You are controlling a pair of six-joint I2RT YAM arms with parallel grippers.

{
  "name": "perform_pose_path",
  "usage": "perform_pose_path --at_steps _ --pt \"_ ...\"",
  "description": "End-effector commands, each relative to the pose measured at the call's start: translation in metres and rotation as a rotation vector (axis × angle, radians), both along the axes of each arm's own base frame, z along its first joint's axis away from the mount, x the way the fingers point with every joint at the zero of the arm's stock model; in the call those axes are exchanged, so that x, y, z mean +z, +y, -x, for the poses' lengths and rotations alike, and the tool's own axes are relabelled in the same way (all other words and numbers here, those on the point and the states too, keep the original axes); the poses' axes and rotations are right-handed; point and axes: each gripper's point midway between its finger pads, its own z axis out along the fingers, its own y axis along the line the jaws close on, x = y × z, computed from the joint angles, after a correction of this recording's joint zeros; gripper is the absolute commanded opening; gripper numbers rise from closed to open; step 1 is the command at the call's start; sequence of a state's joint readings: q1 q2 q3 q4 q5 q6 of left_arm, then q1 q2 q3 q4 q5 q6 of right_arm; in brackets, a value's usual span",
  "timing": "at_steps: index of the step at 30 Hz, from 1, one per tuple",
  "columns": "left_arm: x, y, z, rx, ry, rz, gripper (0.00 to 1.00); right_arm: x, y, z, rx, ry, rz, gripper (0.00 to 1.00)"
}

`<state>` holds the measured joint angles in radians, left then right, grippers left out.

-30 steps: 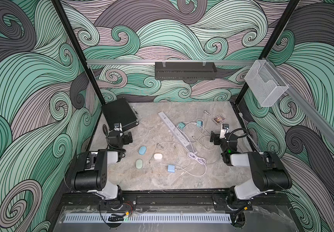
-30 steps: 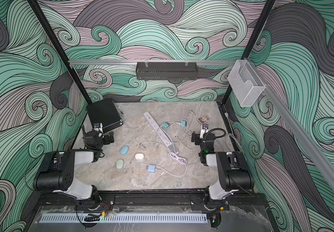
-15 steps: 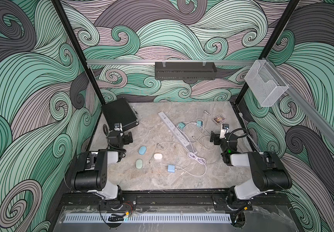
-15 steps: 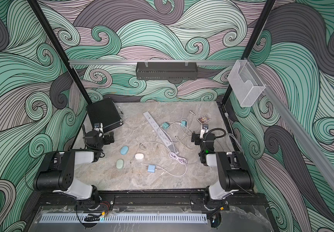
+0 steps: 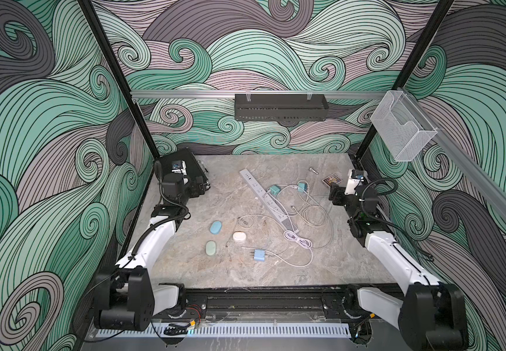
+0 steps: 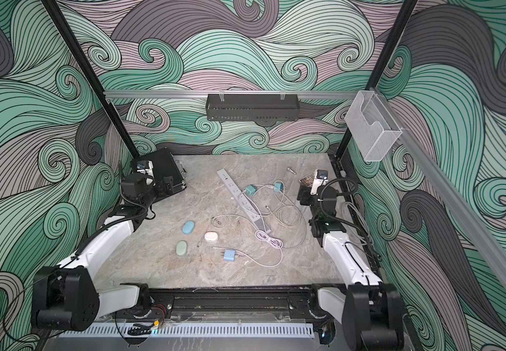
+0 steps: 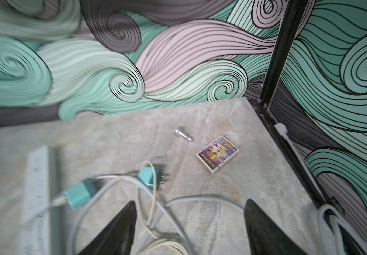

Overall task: Charge the bluetooth headset
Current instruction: Pick up the plug from the center of the board.

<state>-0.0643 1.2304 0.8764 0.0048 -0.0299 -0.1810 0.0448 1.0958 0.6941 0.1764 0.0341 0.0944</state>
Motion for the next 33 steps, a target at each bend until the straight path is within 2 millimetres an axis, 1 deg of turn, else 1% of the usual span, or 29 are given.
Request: perform_pose_path --at_steps 1,2,5,7,10,12,14,16,18,21,24,26,28,33 --pt "-0.044 -0.036 0.041 -0.108 0.316 0.127 0.9 -0.039 0.03 0.039 0.095 0.287 -0.149 0.68" --pt "-0.047 -0.042 0.048 -0.121 0.357 0.137 0.89 -0.038 0.036 0.045 0.108 0.314 -0.181 0.65" --pt "-0.053 -0.069 0.07 -0.218 0.46 0.168 0.83 -0.039 0.061 0.063 0.167 0.413 -0.26 0.62" --pt "-0.054 -0.09 0.085 -0.322 0.494 0.139 0.82 -0.042 0.081 0.075 0.228 0.481 -0.307 0.6" --pt "-0.054 -0.108 0.102 -0.418 0.535 0.068 0.82 -0.05 0.109 0.092 0.323 0.572 -0.342 0.54" --pt "-0.055 -0.122 0.113 -0.51 0.542 0.01 0.82 -0.057 0.132 0.108 0.429 0.62 -0.304 0.53" --pt "-0.057 -0.131 0.12 -0.576 0.529 -0.034 0.82 -0.066 0.152 0.124 0.546 0.636 -0.215 0.53" --pt "-0.057 -0.135 0.123 -0.609 0.506 -0.043 0.82 -0.074 0.174 0.142 0.691 0.621 -0.097 0.54" --pt "-0.057 -0.14 0.123 -0.632 0.481 -0.022 0.83 -0.083 0.191 0.157 0.82 0.583 0.039 0.57" --pt "-0.054 -0.146 0.127 -0.652 0.486 0.025 0.83 -0.087 0.213 0.17 0.971 0.515 0.147 0.58" --pt "-0.053 -0.148 0.136 -0.639 0.553 0.079 0.83 -0.091 0.235 0.178 1.108 0.462 0.245 0.59" --pt "-0.052 -0.15 0.146 -0.642 0.607 0.114 0.82 -0.1 0.247 0.185 1.192 0.443 0.342 0.62" --pt "-0.051 -0.15 0.157 -0.644 0.66 0.144 0.82 -0.108 0.257 0.186 1.243 0.43 0.415 0.66" --pt "-0.05 -0.155 0.192 -0.685 0.808 0.245 0.81 -0.12 0.283 0.187 1.335 0.395 0.465 0.71"
